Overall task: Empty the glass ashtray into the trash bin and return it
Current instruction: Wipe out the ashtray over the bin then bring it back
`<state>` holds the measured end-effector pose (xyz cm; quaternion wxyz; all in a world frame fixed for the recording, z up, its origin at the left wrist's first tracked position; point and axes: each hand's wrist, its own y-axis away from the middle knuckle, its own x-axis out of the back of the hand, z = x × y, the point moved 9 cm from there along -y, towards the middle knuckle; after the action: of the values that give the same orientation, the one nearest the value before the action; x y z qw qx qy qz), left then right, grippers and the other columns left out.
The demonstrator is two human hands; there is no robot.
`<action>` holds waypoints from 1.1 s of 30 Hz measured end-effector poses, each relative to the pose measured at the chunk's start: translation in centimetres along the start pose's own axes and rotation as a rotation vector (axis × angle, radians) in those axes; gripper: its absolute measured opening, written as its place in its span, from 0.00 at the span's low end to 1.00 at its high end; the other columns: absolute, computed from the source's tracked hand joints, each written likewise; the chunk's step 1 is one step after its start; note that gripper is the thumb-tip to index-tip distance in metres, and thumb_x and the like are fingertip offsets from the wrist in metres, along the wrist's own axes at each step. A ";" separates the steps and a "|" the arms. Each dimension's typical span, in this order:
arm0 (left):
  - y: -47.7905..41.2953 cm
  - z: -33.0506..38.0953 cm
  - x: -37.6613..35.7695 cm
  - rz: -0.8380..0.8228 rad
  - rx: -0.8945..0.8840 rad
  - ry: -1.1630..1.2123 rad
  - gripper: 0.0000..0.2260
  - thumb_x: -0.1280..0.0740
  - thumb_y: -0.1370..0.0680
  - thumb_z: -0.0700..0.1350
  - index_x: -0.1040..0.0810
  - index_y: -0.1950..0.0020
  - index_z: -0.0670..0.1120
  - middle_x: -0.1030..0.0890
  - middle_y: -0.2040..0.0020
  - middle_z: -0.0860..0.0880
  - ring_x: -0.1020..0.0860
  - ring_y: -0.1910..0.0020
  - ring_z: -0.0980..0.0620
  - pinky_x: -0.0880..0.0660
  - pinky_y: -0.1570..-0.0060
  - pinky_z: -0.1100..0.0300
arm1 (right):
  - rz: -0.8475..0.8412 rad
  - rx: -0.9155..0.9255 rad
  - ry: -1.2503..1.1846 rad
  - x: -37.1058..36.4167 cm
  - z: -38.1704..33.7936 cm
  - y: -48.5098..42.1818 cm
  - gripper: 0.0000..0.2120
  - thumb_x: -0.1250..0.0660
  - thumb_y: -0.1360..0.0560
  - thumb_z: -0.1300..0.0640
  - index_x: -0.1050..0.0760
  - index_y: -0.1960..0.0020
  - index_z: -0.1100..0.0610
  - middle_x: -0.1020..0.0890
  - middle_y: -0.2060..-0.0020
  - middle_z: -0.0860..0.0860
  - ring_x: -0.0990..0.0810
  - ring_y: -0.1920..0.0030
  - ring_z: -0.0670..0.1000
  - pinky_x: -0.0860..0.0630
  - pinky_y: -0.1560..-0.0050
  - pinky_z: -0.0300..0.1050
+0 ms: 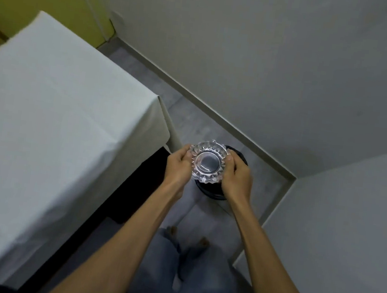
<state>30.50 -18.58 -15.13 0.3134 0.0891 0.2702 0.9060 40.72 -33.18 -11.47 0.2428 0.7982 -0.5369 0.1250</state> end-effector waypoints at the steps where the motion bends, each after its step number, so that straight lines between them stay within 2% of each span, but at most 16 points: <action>1: 0.8 1.2 1.0 0.024 -0.022 -0.017 0.12 0.39 0.17 0.38 0.19 0.38 0.41 0.15 0.45 0.43 0.18 0.49 0.49 0.21 0.42 0.52 | -0.013 0.021 -0.008 -0.1 -1.7 0.5 0.15 0.44 0.17 0.56 0.19 0.42 0.54 0.20 0.55 0.42 0.23 0.54 0.43 0.28 0.53 0.32; 3: 2.1 3.2 3.5 0.083 -0.067 -0.030 0.13 0.40 0.17 0.38 0.19 0.36 0.42 0.15 0.45 0.46 0.18 0.48 0.51 0.21 0.43 0.56 | -0.055 0.071 -0.011 -0.9 -4.9 1.3 0.15 0.44 0.17 0.55 0.19 0.41 0.53 0.19 0.53 0.42 0.23 0.54 0.42 0.31 0.56 0.22; 4: 2.6 3.9 4.9 0.110 -0.083 -0.025 0.13 0.40 0.17 0.38 0.18 0.37 0.43 0.14 0.46 0.47 0.17 0.49 0.52 0.21 0.44 0.57 | -0.096 0.099 -0.008 -1.8 -6.3 1.8 0.15 0.44 0.18 0.54 0.19 0.41 0.53 0.18 0.52 0.42 0.22 0.53 0.42 0.31 0.55 0.23; 8: 4.4 5.7 11.2 0.255 -0.101 -0.018 0.14 0.40 0.17 0.38 0.17 0.41 0.46 0.15 0.46 0.51 0.18 0.47 0.55 0.22 0.41 0.57 | -0.225 0.191 0.043 -6.3 -11.2 3.6 0.14 0.41 0.18 0.53 0.19 0.42 0.54 0.14 0.52 0.46 0.19 0.52 0.45 0.28 0.54 0.31; 10: 4.7 6.3 14.5 0.325 -0.089 -0.034 0.13 0.41 0.18 0.39 0.17 0.44 0.49 0.15 0.46 0.53 0.18 0.48 0.56 0.22 0.41 0.58 | -0.274 0.241 0.079 -9.1 -13.3 4.1 0.14 0.40 0.19 0.53 0.18 0.40 0.54 0.14 0.47 0.51 0.17 0.48 0.48 0.26 0.50 0.38; 12: 4.5 6.3 17.8 0.396 -0.060 -0.050 0.13 0.40 0.19 0.45 0.18 0.42 0.51 0.15 0.43 0.54 0.18 0.43 0.54 0.22 0.38 0.53 | -0.355 0.285 0.099 -12.3 -15.6 4.6 0.15 0.39 0.19 0.53 0.19 0.39 0.54 0.14 0.45 0.52 0.17 0.44 0.52 0.24 0.45 0.42; 14: 4.2 6.5 21.0 0.458 -0.036 -0.037 0.14 0.41 0.20 0.47 0.19 0.40 0.52 0.15 0.43 0.54 0.18 0.41 0.51 0.22 0.38 0.50 | -0.435 0.338 0.122 -15.6 -18.0 5.1 0.15 0.40 0.19 0.54 0.19 0.39 0.54 0.14 0.45 0.51 0.17 0.44 0.50 0.25 0.46 0.40; 16: 4.3 7.5 24.2 0.542 -0.038 -0.007 0.14 0.41 0.19 0.45 0.18 0.41 0.50 0.15 0.45 0.53 0.18 0.43 0.50 0.22 0.39 0.51 | -0.527 0.363 0.119 -18.8 -20.1 5.8 0.15 0.41 0.18 0.55 0.20 0.37 0.56 0.15 0.44 0.50 0.19 0.43 0.47 0.29 0.48 0.30; 18: 4.5 8.4 27.4 0.601 -0.024 0.042 0.14 0.39 0.20 0.42 0.17 0.41 0.51 0.15 0.50 0.55 0.18 0.46 0.50 0.22 0.40 0.53 | -0.577 0.393 0.162 -21.9 -21.6 6.2 0.16 0.41 0.18 0.54 0.21 0.36 0.58 0.16 0.40 0.50 0.21 0.38 0.47 0.33 0.44 0.27; 20: 4.2 8.6 30.4 0.619 0.003 0.060 0.13 0.36 0.23 0.43 0.14 0.45 0.55 0.13 0.53 0.54 0.16 0.47 0.46 0.21 0.41 0.48 | -0.600 0.434 0.209 -24.7 -22.8 6.6 0.16 0.42 0.18 0.54 0.19 0.41 0.60 0.14 0.45 0.54 0.18 0.43 0.53 0.27 0.44 0.38; 22: 3.9 8.4 33.1 0.616 0.018 0.060 0.12 0.34 0.25 0.44 0.13 0.49 0.56 0.12 0.53 0.51 0.15 0.48 0.45 0.19 0.43 0.47 | -0.639 0.472 0.229 -27.5 -23.5 7.0 0.17 0.44 0.17 0.54 0.19 0.48 0.61 0.14 0.53 0.56 0.17 0.51 0.56 0.25 0.49 0.47; 24: 3.6 8.4 35.4 0.650 0.036 0.082 0.13 0.32 0.25 0.44 0.14 0.43 0.51 0.12 0.51 0.51 0.15 0.50 0.48 0.19 0.43 0.49 | -0.676 0.509 0.262 -30.2 -24.2 7.2 0.18 0.45 0.18 0.54 0.20 0.52 0.62 0.15 0.58 0.58 0.18 0.56 0.58 0.24 0.54 0.51; 27: 3.1 8.2 38.2 0.722 0.082 0.080 0.14 0.31 0.26 0.44 0.14 0.42 0.52 0.13 0.49 0.53 0.16 0.48 0.50 0.20 0.41 0.49 | -0.720 0.550 0.295 -33.7 -24.6 7.4 0.17 0.45 0.19 0.55 0.22 0.55 0.64 0.17 0.64 0.60 0.19 0.61 0.60 0.24 0.59 0.52; 30: 3.1 8.3 40.3 0.820 0.125 0.108 0.11 0.31 0.26 0.43 0.13 0.60 0.60 0.16 0.58 0.55 0.19 0.55 0.49 0.21 0.41 0.47 | -0.804 0.591 0.333 -37.6 -25.7 7.4 0.14 0.43 0.21 0.59 0.23 0.57 0.66 0.20 0.68 0.61 0.23 0.65 0.61 0.28 0.63 0.50; 31: 3.0 8.2 40.6 0.843 0.131 0.124 0.12 0.31 0.26 0.43 0.14 0.62 0.59 0.16 0.57 0.54 0.20 0.55 0.49 0.22 0.41 0.48 | -0.819 0.603 0.358 -38.4 -25.9 7.3 0.14 0.43 0.21 0.59 0.23 0.57 0.65 0.21 0.69 0.61 0.25 0.67 0.61 0.30 0.64 0.49; 33: 2.4 7.8 40.8 0.862 0.151 0.153 0.10 0.31 0.25 0.42 0.12 0.50 0.54 0.14 0.48 0.53 0.17 0.46 0.48 0.21 0.39 0.52 | -0.822 0.600 0.382 -39.4 -25.8 6.6 0.13 0.43 0.22 0.60 0.22 0.56 0.64 0.21 0.69 0.59 0.24 0.66 0.60 0.29 0.63 0.49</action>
<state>-0.30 8.38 -7.66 -0.1213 0.1490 0.2961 0.9356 20.76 9.58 -5.97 0.1264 0.9397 -0.0674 0.3106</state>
